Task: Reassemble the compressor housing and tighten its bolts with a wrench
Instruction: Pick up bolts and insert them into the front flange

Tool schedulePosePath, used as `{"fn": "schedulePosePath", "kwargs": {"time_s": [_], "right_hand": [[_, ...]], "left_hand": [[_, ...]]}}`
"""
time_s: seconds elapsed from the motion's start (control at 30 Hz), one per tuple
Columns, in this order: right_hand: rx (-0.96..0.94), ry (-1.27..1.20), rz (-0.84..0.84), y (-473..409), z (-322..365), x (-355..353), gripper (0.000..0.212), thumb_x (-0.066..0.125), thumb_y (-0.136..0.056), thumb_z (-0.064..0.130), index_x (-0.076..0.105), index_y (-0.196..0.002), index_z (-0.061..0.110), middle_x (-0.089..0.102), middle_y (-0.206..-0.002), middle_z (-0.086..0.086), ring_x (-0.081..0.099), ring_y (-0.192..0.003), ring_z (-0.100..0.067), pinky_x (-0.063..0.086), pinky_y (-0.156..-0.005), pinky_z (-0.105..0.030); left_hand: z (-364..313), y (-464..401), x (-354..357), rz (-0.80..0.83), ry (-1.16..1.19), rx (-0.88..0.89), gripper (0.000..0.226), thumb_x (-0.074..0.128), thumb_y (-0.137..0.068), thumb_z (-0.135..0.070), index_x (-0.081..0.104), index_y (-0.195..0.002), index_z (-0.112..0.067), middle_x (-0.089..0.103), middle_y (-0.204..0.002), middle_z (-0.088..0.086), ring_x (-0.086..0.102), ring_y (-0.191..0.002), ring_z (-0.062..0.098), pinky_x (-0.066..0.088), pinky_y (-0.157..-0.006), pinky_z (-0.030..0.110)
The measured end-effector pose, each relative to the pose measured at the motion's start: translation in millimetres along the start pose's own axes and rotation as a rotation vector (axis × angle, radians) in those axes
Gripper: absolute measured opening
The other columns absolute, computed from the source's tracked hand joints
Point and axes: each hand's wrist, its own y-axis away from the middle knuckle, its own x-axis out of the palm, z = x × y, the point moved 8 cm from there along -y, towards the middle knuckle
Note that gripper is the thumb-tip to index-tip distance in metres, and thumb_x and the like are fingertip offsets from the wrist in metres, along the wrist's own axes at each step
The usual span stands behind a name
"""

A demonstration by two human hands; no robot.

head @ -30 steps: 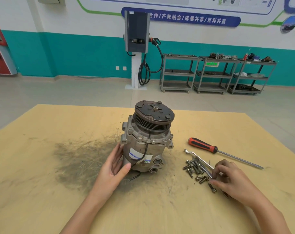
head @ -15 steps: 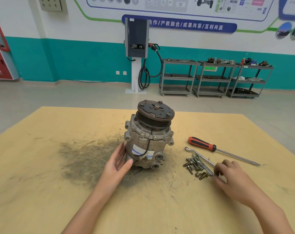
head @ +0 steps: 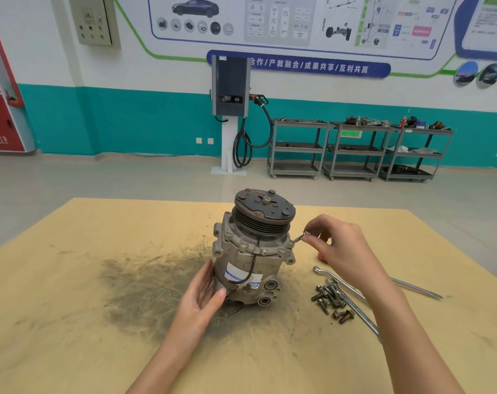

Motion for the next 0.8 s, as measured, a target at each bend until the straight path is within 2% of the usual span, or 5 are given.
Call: {"fn": "schedulePosePath", "kwargs": {"time_s": [0.13, 0.3, 0.53, 0.67, 0.8], "right_hand": [[-0.044, 0.030, -0.014, -4, 0, 6, 0.006, 0.069, -0.089, 0.022, 0.066, -0.094, 0.023, 0.060, -0.077, 0.019, 0.056, -0.071, -0.002, 0.051, -0.064, -0.026], [-0.076, 0.032, -0.016, -9, 1, 12, 0.013, 0.070, -0.088, 0.023, 0.060, -0.090, 0.031, 0.062, -0.079, 0.020, 0.057, -0.077, 0.002, 0.040, -0.063, -0.008], [-0.049, -0.108, 0.036, -13, -2, 14, 0.021, 0.070, -0.087, 0.016, 0.062, -0.085, 0.035, 0.065, -0.080, 0.019, 0.058, -0.081, 0.003, 0.044, -0.063, -0.008], [-0.062, -0.043, 0.086, -13, -1, 23, 0.019, 0.071, -0.087, 0.016, 0.062, -0.085, 0.032, 0.066, -0.083, 0.015, 0.058, -0.080, 0.000, 0.040, -0.066, -0.008], [0.003, -0.158, 0.057, -10, -10, 27, 0.013, 0.070, -0.088, 0.019, 0.065, -0.085, 0.030, 0.065, -0.082, 0.016, 0.057, -0.077, 0.001, 0.041, -0.065, -0.012]], "left_hand": [[-1, -2, 3, -0.032, 0.049, 0.048, 0.067, 0.067, -0.083, -0.018, 0.039, -0.144, -0.031, 0.046, -0.147, -0.022, 0.046, -0.131, -0.013, 0.041, -0.100, 0.005], [-1, -7, 5, -0.033, 0.080, 0.070, 0.060, 0.067, -0.082, -0.026, 0.045, -0.135, -0.041, 0.054, -0.140, -0.027, 0.048, -0.132, -0.009, 0.042, -0.102, 0.008], [-1, -10, 6, -0.035, 0.094, 0.090, 0.057, 0.065, -0.082, -0.023, 0.046, -0.133, -0.040, 0.056, -0.136, -0.030, 0.050, -0.130, -0.010, 0.043, -0.097, 0.006], [-1, -11, 6, -0.034, 0.099, 0.101, 0.055, 0.067, -0.086, -0.022, 0.046, -0.134, -0.039, 0.059, -0.133, -0.033, 0.050, -0.130, -0.010, 0.043, -0.097, 0.005], [-2, -11, 6, -0.032, 0.095, 0.106, 0.059, 0.071, -0.085, -0.027, 0.044, -0.136, -0.037, 0.057, -0.130, -0.039, 0.050, -0.128, -0.012, 0.042, -0.097, 0.005]]}}
